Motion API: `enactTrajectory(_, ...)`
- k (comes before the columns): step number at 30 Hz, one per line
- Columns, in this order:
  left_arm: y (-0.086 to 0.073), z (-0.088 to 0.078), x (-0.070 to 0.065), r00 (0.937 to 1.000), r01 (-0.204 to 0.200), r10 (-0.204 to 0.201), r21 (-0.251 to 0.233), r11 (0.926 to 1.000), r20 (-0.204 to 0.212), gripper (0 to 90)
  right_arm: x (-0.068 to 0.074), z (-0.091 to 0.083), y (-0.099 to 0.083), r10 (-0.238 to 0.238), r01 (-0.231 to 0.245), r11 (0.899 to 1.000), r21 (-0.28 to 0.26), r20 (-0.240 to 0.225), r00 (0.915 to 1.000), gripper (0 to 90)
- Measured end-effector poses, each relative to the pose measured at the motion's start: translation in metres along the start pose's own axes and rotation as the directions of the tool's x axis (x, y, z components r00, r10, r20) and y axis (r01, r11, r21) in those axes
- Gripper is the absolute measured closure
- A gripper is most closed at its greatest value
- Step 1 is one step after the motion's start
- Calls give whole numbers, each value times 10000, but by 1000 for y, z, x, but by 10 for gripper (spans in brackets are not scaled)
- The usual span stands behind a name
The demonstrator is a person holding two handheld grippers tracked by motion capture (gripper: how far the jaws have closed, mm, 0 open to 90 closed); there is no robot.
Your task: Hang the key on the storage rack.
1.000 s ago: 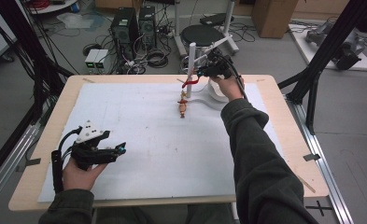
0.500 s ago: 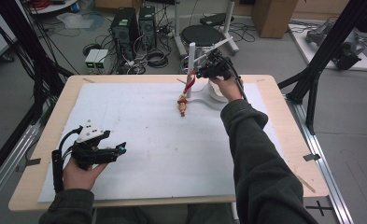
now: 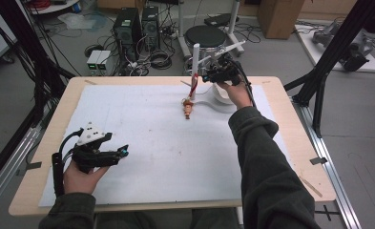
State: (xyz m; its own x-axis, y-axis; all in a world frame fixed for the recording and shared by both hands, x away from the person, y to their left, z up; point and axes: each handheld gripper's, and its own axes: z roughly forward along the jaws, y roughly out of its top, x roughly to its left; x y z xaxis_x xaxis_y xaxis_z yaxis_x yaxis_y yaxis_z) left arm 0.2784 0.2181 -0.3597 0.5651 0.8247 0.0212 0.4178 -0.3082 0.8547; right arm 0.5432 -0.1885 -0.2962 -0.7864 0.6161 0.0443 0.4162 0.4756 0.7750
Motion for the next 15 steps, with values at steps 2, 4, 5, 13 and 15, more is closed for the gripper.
enactTrajectory(2,0,0,1,10000,12,-12,-20,10000,11,276,0,-1,-3,216,-213,9997,119,-300,9993,555)
enactTrajectory(4,1,0,3,10000,-2,2,18,10000,18,276,4,-6,-5,113,-115,9998,-166,-114,9999,552)
enactTrajectory(5,2,-1,5,10000,-21,21,18,10000,9,276,8,-10,-7,-29,35,9987,-514,121,9999,554)
enactTrajectory(13,7,0,12,10000,33,-33,-6,10000,84,276,17,-28,-23,449,-449,9952,-864,-15,9990,461)
enactTrajectory(15,7,1,13,9999,-37,36,86,10000,158,276,19,-31,-26,767,-780,9955,-546,-249,9967,418)
